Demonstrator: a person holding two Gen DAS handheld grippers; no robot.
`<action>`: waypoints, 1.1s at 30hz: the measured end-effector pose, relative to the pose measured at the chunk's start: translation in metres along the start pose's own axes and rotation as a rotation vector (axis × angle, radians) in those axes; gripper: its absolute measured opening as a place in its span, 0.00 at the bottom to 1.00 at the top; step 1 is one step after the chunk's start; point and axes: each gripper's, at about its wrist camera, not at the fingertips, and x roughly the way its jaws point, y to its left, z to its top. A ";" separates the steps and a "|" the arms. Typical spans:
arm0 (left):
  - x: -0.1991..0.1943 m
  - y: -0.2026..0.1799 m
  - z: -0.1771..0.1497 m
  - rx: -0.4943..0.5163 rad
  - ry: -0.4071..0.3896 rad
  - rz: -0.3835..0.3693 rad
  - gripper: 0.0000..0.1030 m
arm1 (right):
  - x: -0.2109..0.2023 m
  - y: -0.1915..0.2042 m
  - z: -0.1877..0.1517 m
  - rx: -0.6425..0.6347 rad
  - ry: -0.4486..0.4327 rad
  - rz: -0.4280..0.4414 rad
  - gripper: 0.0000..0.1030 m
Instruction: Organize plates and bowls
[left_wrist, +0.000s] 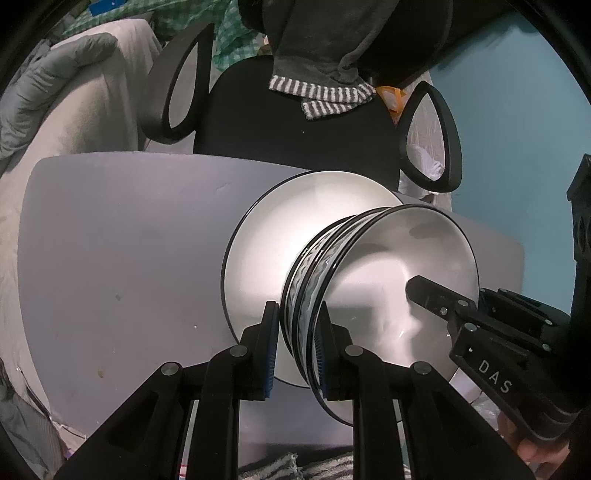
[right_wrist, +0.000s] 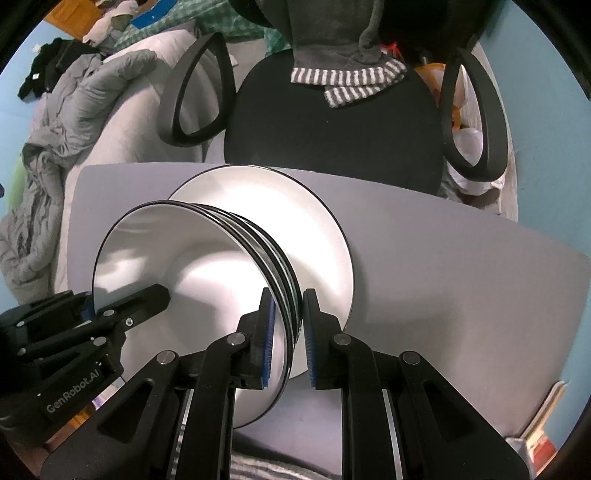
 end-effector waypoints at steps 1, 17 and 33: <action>0.000 0.000 0.000 -0.003 -0.003 -0.005 0.17 | 0.000 0.000 0.000 0.001 -0.003 0.004 0.16; -0.071 -0.001 -0.025 -0.009 -0.244 0.040 0.54 | -0.040 0.008 -0.017 -0.051 -0.153 -0.085 0.48; -0.136 -0.013 -0.084 -0.048 -0.376 0.033 0.66 | -0.131 0.003 -0.049 -0.141 -0.311 -0.112 0.62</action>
